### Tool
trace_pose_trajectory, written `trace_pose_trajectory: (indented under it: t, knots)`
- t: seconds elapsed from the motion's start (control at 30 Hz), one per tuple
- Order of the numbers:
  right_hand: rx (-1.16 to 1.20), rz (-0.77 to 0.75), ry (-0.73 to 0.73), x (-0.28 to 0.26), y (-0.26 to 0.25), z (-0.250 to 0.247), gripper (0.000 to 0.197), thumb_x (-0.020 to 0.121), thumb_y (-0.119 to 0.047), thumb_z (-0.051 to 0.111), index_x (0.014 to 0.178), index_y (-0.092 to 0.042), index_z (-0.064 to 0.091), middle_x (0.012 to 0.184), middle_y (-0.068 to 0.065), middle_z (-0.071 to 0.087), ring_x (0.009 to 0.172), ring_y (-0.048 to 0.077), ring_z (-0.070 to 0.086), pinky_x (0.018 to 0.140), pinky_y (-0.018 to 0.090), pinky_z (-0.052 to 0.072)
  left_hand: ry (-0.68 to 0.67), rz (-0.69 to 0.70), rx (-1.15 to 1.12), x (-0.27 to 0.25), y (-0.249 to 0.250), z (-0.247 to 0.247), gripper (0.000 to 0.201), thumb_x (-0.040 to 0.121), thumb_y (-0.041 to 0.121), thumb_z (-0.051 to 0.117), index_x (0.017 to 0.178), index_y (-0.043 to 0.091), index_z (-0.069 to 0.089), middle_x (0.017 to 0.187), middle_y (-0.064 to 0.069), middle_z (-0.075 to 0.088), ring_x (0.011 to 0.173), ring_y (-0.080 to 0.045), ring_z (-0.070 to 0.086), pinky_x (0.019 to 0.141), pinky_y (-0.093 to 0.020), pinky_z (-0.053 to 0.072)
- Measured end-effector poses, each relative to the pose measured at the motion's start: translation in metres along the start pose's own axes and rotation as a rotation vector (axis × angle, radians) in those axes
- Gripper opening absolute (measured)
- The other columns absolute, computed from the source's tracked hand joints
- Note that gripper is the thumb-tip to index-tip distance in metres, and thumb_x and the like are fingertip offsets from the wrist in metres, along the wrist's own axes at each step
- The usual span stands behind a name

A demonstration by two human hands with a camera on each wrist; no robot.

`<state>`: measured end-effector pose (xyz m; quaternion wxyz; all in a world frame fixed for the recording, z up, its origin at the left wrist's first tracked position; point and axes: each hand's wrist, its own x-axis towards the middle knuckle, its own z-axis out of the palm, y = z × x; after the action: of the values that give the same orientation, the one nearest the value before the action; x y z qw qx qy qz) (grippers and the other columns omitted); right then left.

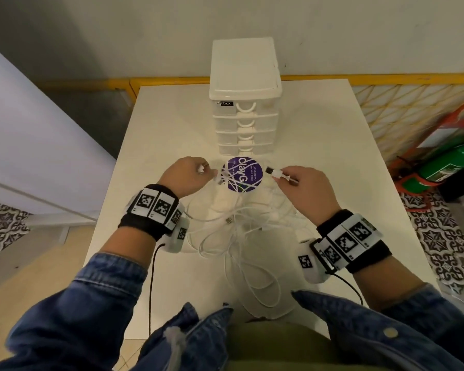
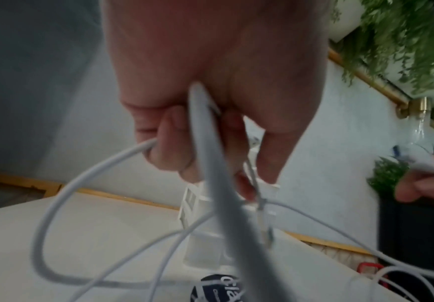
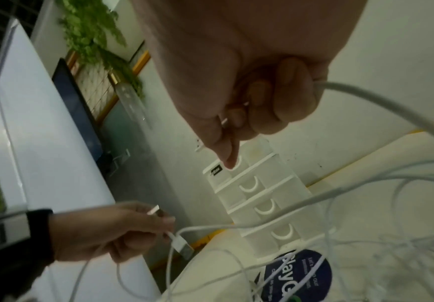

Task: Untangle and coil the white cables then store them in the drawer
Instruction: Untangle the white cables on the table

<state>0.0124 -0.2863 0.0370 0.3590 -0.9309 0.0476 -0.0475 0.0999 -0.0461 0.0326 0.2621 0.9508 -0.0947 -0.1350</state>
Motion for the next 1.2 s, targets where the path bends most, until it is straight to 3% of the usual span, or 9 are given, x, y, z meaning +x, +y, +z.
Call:
trace_pose_trajectory:
  t: [0.1, 0.3, 0.4, 0.5, 0.57, 0.7, 0.87, 1.03, 1.2]
  knots:
    - [-0.142, -0.042, -0.091, 0.019, -0.004, 0.021, 0.02, 0.088, -0.02, 0.053, 0.097, -0.011, 0.069, 0.096, 0.012, 0.069, 0.09, 0.03, 0.062, 0.076, 0.034, 0.047, 0.043, 0.037, -0.022, -0.003, -0.002, -0.005, 0.026, 0.095, 0.03, 0.05, 0.081, 0.01, 0.06, 0.079, -0.009, 0.06, 0.077, -0.027, 0.054, 0.067, -0.031, 0.036]
    - [-0.498, 0.004, -0.463, 0.058, 0.014, 0.061, 0.025, 0.09, -0.015, 0.049, 0.108, -0.017, 0.067, 0.115, 0.01, 0.065, 0.103, 0.03, 0.06, 0.086, 0.034, 0.047, 0.113, -0.01, -0.185, -0.002, -0.014, -0.013, 0.017, 0.097, 0.009, 0.04, 0.099, 0.005, 0.057, 0.072, 0.001, 0.057, 0.064, -0.012, 0.05, 0.058, -0.016, 0.038]
    - [-0.524, -0.023, -0.611, 0.065, 0.017, 0.073, 0.027, 0.087, -0.012, 0.052, 0.107, -0.021, 0.068, 0.116, 0.007, 0.066, 0.104, 0.028, 0.059, 0.084, 0.032, 0.045, 0.124, -0.006, -0.247, -0.001, -0.014, -0.015, 0.023, 0.096, 0.012, 0.043, 0.107, 0.003, 0.061, 0.083, -0.005, 0.06, 0.068, -0.015, 0.051, 0.06, -0.022, 0.037]
    - [-0.452, 0.018, -0.585, 0.066, 0.021, 0.086, 0.02, 0.086, -0.015, 0.056, 0.105, -0.015, 0.063, 0.114, 0.011, 0.065, 0.103, 0.03, 0.059, 0.083, 0.033, 0.045, 0.121, 0.033, -0.238, -0.004, -0.013, -0.01, 0.034, 0.092, 0.034, 0.054, 0.102, 0.004, 0.066, 0.096, -0.011, 0.068, 0.087, -0.025, 0.059, 0.078, -0.035, 0.045]
    - [-0.384, 0.091, -0.557, 0.067, 0.023, 0.09, 0.023, 0.088, -0.016, 0.054, 0.107, -0.007, 0.061, 0.113, 0.016, 0.064, 0.104, 0.033, 0.058, 0.086, 0.036, 0.046, 0.162, 0.036, -0.286, -0.004, -0.015, -0.007, 0.028, 0.088, 0.034, 0.062, 0.097, 0.008, 0.068, 0.095, -0.01, 0.07, 0.089, -0.025, 0.062, 0.082, -0.038, 0.047]
    - [-0.268, 0.067, -0.666, 0.062, 0.026, 0.094, 0.013, 0.082, -0.013, 0.059, 0.088, -0.014, 0.07, 0.088, 0.011, 0.069, 0.087, 0.028, 0.06, 0.077, 0.033, 0.046, 0.212, 0.028, -0.339, 0.0, -0.018, -0.001, 0.023, 0.091, 0.03, 0.058, 0.098, 0.009, 0.064, 0.086, -0.008, 0.063, 0.079, -0.022, 0.054, 0.072, -0.03, 0.04]
    - [-0.376, -0.023, -0.592, 0.053, 0.03, 0.1, 0.022, 0.081, -0.032, 0.064, 0.101, -0.021, 0.067, 0.099, 0.009, 0.07, 0.093, 0.029, 0.062, 0.073, 0.03, 0.044, 0.21, -0.037, -0.396, 0.003, -0.019, 0.004, 0.031, 0.095, 0.038, 0.047, 0.094, 0.008, 0.056, 0.072, -0.003, 0.052, 0.073, -0.025, 0.048, 0.072, -0.034, 0.039]
    - [-0.402, -0.021, -0.541, 0.053, 0.032, 0.102, 0.031, 0.079, -0.033, 0.067, 0.109, -0.024, 0.065, 0.114, 0.005, 0.063, 0.101, 0.027, 0.06, 0.085, 0.035, 0.048, 0.189, -0.057, -0.477, 0.003, -0.016, 0.007, 0.032, 0.097, 0.038, 0.041, 0.071, 0.02, 0.043, 0.06, 0.001, 0.045, 0.059, -0.02, 0.042, 0.065, -0.034, 0.035]
    - [-0.41, -0.05, -0.544, 0.054, 0.032, 0.101, 0.028, 0.08, -0.033, 0.066, 0.108, -0.026, 0.065, 0.113, 0.005, 0.062, 0.099, 0.027, 0.059, 0.082, 0.034, 0.046, 0.173, -0.013, -0.504, 0.003, -0.013, 0.008, 0.031, 0.099, 0.03, 0.04, 0.072, 0.016, 0.05, 0.061, 0.001, 0.048, 0.056, -0.015, 0.042, 0.057, -0.026, 0.035]
